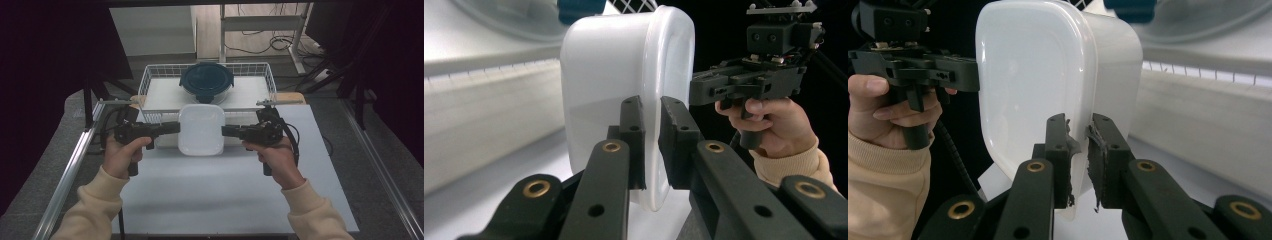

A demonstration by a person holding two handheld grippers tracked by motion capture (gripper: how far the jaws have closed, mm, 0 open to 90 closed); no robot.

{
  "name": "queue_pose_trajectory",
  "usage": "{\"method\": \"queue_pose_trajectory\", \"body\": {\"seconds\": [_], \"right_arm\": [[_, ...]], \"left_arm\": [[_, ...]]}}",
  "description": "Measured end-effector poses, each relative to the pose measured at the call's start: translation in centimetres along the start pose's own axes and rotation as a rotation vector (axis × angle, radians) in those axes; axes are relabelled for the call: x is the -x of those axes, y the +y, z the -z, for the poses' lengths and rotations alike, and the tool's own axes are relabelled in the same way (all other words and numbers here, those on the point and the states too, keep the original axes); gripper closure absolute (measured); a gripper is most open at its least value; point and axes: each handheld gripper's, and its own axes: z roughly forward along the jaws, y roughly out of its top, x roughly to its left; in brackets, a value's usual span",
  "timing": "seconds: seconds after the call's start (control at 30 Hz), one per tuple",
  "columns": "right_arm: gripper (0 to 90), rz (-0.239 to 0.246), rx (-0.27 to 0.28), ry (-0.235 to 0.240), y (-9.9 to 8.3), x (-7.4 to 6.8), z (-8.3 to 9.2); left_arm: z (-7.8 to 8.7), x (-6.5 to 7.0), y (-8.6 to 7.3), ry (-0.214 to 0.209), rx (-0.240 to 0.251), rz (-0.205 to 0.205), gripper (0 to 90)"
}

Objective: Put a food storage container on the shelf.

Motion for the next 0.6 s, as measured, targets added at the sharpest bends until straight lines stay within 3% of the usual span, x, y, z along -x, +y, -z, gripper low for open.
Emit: {"method": "queue_pose_trajectory", "body": {"seconds": [0.2, 0.6], "right_arm": [[78.9, 0.020, 0.001, -0.022, 2.1, -0.3, 0.5], [79.3, 0.068, 0.023, -0.048, 7.2, -1.2, 1.2]], "left_arm": [[0.0, 0.4, 1.8, 0.014, 0.013, -0.027, 81.3], [0.3, 0.0, 6.6, 0.014, 0.025, -0.026, 80.7]]}}
